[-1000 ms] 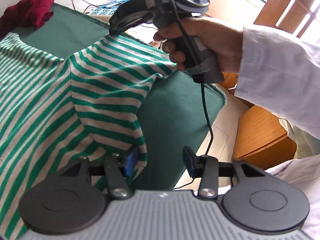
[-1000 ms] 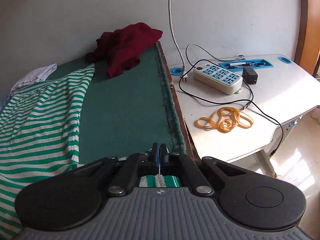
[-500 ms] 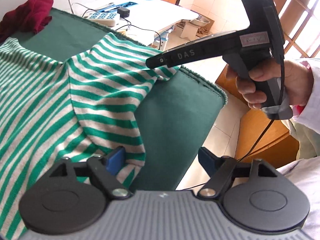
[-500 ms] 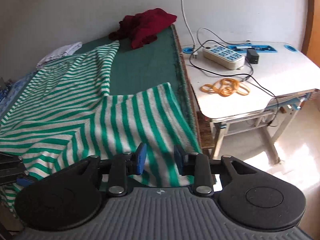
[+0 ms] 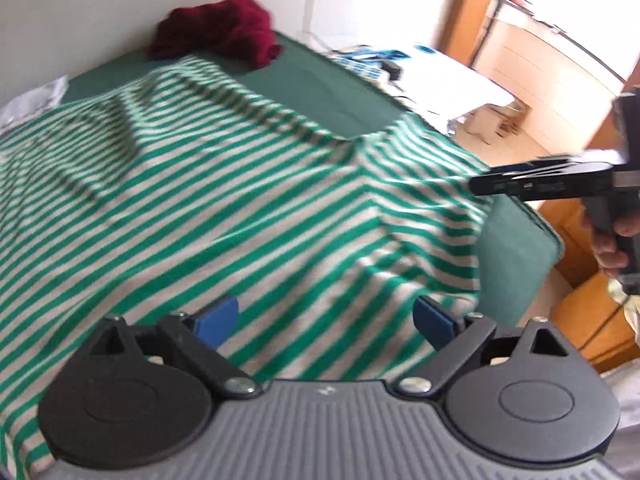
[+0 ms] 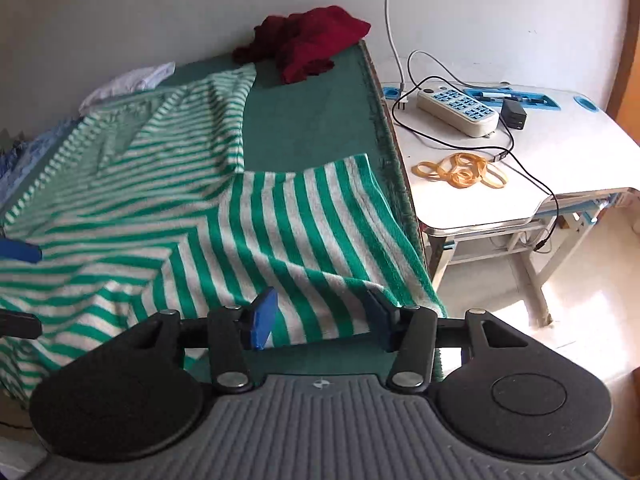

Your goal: Fold clothes

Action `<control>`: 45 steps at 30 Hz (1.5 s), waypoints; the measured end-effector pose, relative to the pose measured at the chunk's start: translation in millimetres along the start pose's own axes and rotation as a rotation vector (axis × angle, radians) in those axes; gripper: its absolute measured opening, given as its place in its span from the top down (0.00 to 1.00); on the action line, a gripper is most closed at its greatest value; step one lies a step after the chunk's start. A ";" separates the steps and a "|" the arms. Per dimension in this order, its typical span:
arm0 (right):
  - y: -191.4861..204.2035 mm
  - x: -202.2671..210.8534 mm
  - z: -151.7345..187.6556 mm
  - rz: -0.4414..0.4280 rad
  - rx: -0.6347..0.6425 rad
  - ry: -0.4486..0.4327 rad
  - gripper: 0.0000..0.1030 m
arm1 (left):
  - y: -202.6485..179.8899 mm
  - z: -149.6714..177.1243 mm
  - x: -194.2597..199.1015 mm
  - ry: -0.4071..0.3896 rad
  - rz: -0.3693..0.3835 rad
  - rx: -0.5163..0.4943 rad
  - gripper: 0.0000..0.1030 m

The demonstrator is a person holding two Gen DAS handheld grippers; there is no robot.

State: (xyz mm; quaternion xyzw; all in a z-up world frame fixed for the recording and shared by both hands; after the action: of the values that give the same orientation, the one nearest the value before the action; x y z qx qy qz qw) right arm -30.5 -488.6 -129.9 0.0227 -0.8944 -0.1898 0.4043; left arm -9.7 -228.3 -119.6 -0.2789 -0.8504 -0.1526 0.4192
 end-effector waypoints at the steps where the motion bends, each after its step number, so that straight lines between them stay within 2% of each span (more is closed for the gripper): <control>1: 6.7 0.9 -4.8 -0.043 -0.051 -0.012 0.49 | 18.3 6.2 1.7 0.007 -0.031 0.049 0.07; 4: 38.6 -9.3 -9.1 -0.164 -0.167 0.001 0.45 | 65.0 22.9 2.2 0.034 -0.118 0.152 0.06; 6: 58.5 -27.1 -2.8 -0.176 -0.207 0.050 0.45 | 85.3 33.0 2.2 0.053 -0.154 0.176 0.06; 8: 64.3 -41.6 6.0 -0.129 -0.201 0.097 0.45 | 98.5 46.4 5.3 0.067 -0.184 0.169 0.06; 9: 61.3 -43.2 8.0 -0.089 -0.189 0.086 0.53 | 104.3 53.4 7.2 0.073 -0.198 0.164 0.06; 11: 46.6 -35.9 5.0 0.033 -0.174 0.037 0.55 | 113.4 72.0 11.8 0.082 -0.199 0.157 0.06; 12: 36.9 -33.3 1.7 0.123 -0.173 0.011 0.55 | 117.8 81.3 14.3 0.088 -0.203 0.154 0.06; 13: 27.1 -30.3 -1.5 0.215 -0.172 -0.015 0.62 | 122.9 89.4 15.3 0.098 -0.214 0.149 0.06; 14: 24.3 -27.1 -5.7 0.242 -0.200 -0.027 0.61 | 129.1 93.4 15.9 0.099 -0.220 0.148 0.06; 17: 55.0 -17.4 -20.9 0.134 -0.267 -0.125 0.52 | 150.8 92.6 16.6 0.079 -0.221 0.155 0.06; 19: 103.6 -33.6 -24.9 -0.005 -0.219 -0.086 0.47 | 168.2 79.4 8.3 0.066 -0.235 0.154 0.04; 21: 159.4 -62.4 -19.3 -0.107 -0.106 -0.012 0.48 | 186.6 61.7 -3.0 0.053 -0.254 0.152 0.04; 24: 230.2 -102.9 -3.5 -0.208 0.104 0.080 0.50 | 207.2 43.2 -25.1 0.067 -0.306 0.119 0.04; 26: 251.9 -125.2 -0.5 -0.233 0.216 0.098 0.51 | 219.6 36.0 -34.4 0.048 -0.321 0.084 0.02; 29: 249.8 -163.2 -19.5 -0.174 0.282 0.103 0.51 | 244.4 22.4 -44.8 0.029 -0.341 0.048 0.01; 31: 243.9 -186.0 -46.5 -0.186 0.307 0.066 0.50 | 266.9 7.4 -52.2 0.017 -0.363 0.045 0.01; 34: 236.1 -224.5 -94.6 -0.158 0.316 0.013 0.46 | 306.8 -14.3 -65.3 -0.006 -0.465 0.071 0.01; 35: 228.9 -240.3 -110.6 -0.100 0.304 0.001 0.41 | 320.6 -20.6 -69.6 -0.019 -0.473 0.089 0.01; 37: 224.9 -249.0 -122.3 -0.086 0.295 -0.029 0.30 | 352.8 -33.5 -78.5 -0.045 -0.489 0.163 0.01; 39: 221.1 -257.2 -133.6 -0.074 0.285 -0.060 0.29 | 380.6 -44.7 -86.2 -0.066 -0.495 0.232 0.00; 40: 219.3 -261.3 -139.2 -0.068 0.281 -0.075 0.23 | 393.5 -47.2 -88.7 -0.073 -0.522 0.259 0.01; 41: 217.3 -265.3 -144.9 -0.062 0.276 -0.091 0.23 | 405.8 -47.8 -89.9 -0.079 -0.562 0.276 0.00; 42: 215.4 -269.4 -150.5 -0.056 0.271 -0.106 0.22 | 413.5 -49.3 -91.2 -0.091 -0.572 0.288 0.00; 43: 213.5 -273.4 -156.2 -0.050 0.266 -0.121 0.10 | 417.9 -51.2 -92.6 -0.100 -0.574 0.297 0.00; 44: 211.6 -277.5 -161.8 -0.044 0.262 -0.137 0.05 | 420.7 -52.4 -93.4 -0.101 -0.589 0.305 0.00; 45: 209.7 -281.5 -167.4 -0.038 0.257 -0.152 0.05 | 421.8 -52.7 -93.6 -0.091 -0.618 0.312 0.01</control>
State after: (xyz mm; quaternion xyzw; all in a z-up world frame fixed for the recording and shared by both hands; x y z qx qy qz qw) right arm 304.9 -293.3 -155.4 0.0767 -0.9388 -0.0826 0.3255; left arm 323.7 49.8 -151.7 0.0528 -0.9256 -0.1279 0.3522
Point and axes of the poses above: each gripper's, at about its wrist camera, not at the fingertips, and x roughly against the way its jaws point, y to its left, z to its underside, the point moved 5 cm from there along -x, roughly the way its jaws point, and after that the axes turned 15 degrees about -x, right-handed, at the moved point
